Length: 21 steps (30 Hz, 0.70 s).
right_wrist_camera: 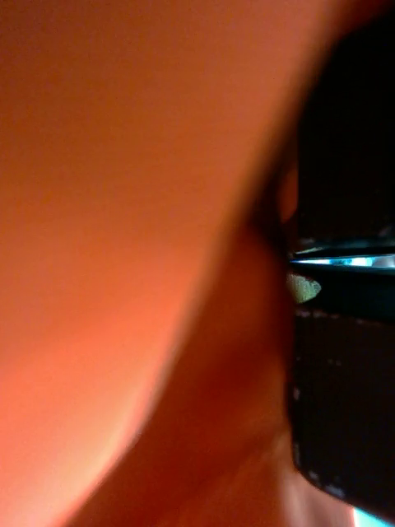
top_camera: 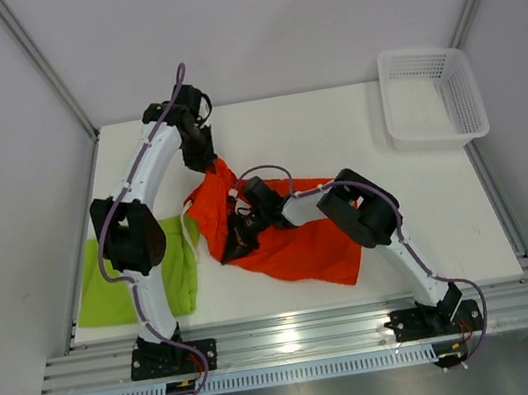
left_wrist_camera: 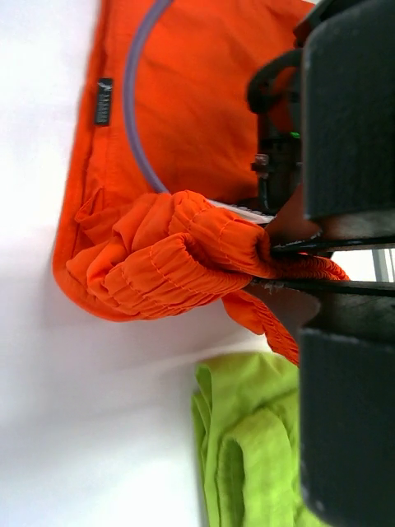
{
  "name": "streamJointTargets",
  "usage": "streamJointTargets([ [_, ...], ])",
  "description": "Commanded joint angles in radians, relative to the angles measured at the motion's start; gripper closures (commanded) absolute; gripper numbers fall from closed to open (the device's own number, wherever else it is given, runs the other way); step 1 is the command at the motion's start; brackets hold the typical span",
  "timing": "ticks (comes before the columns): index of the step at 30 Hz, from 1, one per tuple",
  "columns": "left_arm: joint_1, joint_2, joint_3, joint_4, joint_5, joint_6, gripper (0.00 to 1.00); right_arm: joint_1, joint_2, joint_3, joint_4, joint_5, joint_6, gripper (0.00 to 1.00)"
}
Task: Fold and stack the shorts
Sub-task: Fold the shorts
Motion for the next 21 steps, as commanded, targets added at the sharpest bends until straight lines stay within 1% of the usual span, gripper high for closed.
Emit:
streamJointTargets([
  [1,0.003,0.0,0.113,-0.043,-0.091,0.04,1.0,-0.001,0.008,-0.019,0.172,0.058,0.266,1.0],
  [4,0.003,0.018,0.169,-0.097,-0.134,0.049,1.0,-0.012,0.002,-0.011,0.194,0.032,0.312,1.0],
  [7,0.003,0.023,0.203,-0.123,-0.151,0.052,1.0,-0.035,-0.02,-0.054,0.195,0.009,0.327,1.0],
  [14,-0.008,0.006,0.202,-0.149,-0.19,0.066,1.0,-0.078,-0.158,-0.208,0.042,0.079,0.211,1.0],
  [18,-0.034,0.017,0.223,-0.198,-0.276,0.071,1.0,-0.092,-0.19,-0.238,-0.013,0.119,0.143,1.0],
  [21,-0.043,0.003,0.215,-0.2,-0.288,0.069,1.0,-0.093,-0.219,-0.22,-0.113,0.161,0.087,1.0],
])
